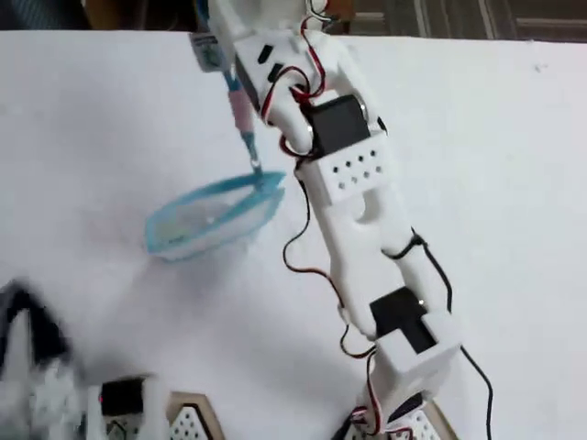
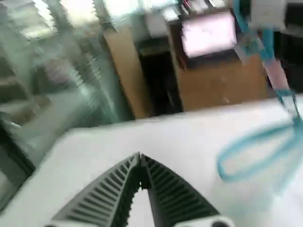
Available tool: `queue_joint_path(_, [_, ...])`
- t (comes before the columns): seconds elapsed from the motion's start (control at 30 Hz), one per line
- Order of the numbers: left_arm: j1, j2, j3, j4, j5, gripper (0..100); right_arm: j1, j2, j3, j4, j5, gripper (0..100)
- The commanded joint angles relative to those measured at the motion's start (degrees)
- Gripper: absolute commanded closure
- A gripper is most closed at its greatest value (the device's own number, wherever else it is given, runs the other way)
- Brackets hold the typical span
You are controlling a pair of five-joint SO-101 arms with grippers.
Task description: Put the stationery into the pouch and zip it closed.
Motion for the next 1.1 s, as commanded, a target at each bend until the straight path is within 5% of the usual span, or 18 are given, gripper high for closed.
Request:
queue_joint_path(0.0, [8.9, 0.3, 12.9, -0.2, -1.1, 98, -0.9, 0.1, -3.9, 0.1, 0.9, 98.2])
queue_joint_path(0.2, [29.1, 0.8, 19.5, -0.2, -0.8, 98, -0.8, 2.4, -4.2, 0.1, 3.3, 98.2])
queue_joint_path(0.4, [32.1, 1.0, 24.9, -3.1, -0.9, 98, -0.9, 2.6, -4.1, 0.1, 3.5, 98.2])
queue_joint_path(0.53, [26.2, 0.9, 30.8, -12.8, -0.8, 98, -1.0, 2.2, -4.1, 0.2, 3.5, 98.2])
queue_joint_path(0.77, [1.2, 0.9, 41.0, -33.0, 1.8, 98, -0.3, 0.7, -4.2, 3.7, 3.4, 98.2])
queue_joint_path(1.07, [3.0, 0.9, 43.7, -40.0, 3.8, 98, -8.4, -8.2, -4.2, 10.2, 3.6, 98.2])
